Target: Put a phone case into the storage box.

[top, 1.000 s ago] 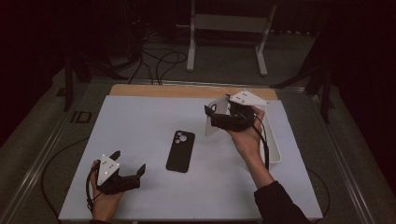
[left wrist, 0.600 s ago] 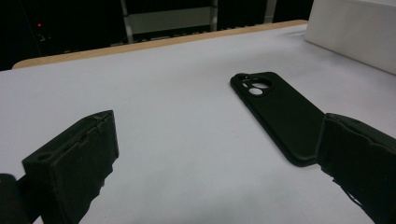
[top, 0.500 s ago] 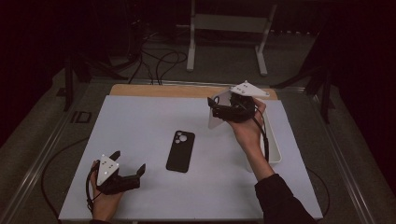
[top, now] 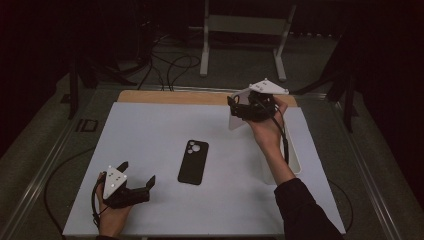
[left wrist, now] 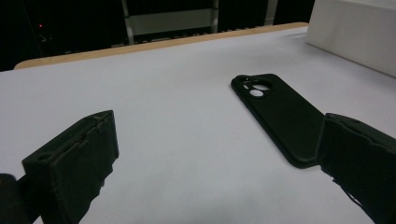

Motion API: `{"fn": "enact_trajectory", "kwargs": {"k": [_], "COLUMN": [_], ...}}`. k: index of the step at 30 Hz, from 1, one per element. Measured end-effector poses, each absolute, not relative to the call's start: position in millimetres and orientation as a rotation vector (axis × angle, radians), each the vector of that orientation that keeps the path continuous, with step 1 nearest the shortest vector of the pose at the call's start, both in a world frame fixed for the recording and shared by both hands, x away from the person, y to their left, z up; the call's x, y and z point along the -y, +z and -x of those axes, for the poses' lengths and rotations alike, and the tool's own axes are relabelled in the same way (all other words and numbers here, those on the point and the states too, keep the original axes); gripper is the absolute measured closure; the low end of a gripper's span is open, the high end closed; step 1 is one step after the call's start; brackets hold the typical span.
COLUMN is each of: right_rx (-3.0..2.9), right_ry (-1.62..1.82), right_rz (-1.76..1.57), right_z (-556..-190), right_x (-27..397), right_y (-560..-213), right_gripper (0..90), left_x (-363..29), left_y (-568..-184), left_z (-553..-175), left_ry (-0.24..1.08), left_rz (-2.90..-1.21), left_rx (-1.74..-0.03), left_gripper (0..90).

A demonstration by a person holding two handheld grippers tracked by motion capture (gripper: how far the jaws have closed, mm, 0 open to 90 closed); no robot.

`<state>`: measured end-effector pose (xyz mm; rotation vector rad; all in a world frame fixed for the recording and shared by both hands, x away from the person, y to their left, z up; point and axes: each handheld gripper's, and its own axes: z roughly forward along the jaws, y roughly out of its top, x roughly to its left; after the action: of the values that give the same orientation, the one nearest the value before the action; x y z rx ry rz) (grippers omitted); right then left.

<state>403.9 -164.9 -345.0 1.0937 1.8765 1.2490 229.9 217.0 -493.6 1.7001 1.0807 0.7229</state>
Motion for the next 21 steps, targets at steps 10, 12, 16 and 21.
{"fn": "enact_trajectory", "kwargs": {"k": [10, 12, 16, 21], "right_rx": [-1.846, -1.841, -1.828, -1.809], "right_ry": [1.206, 1.198, 1.183, 1.157], "right_rz": [-1.152, -1.161, -1.175, -1.204], "right_z": [-420.8, -423.7, -428.7, -436.5], "right_x": [174.6, 176.3, 180.6, 187.1], "right_y": [-344.8, -344.4, -343.1, -343.5], "right_gripper": [16.6, 16.6, 16.5, 16.5], "left_x": [-217.2, -217.6, -217.5, -217.7], "left_y": [-494.0, -493.9, -493.8, -493.4], "left_z": [-229.9, -229.7, -229.5, -228.7], "left_ry": [0.720, 0.720, 0.720, 0.720], "left_rz": [-1.701, -1.700, -1.702, -1.693], "left_rx": [-1.082, -1.083, -1.079, -1.081], "left_gripper": [0.0, 0.0, 0.0, 0.0]}}
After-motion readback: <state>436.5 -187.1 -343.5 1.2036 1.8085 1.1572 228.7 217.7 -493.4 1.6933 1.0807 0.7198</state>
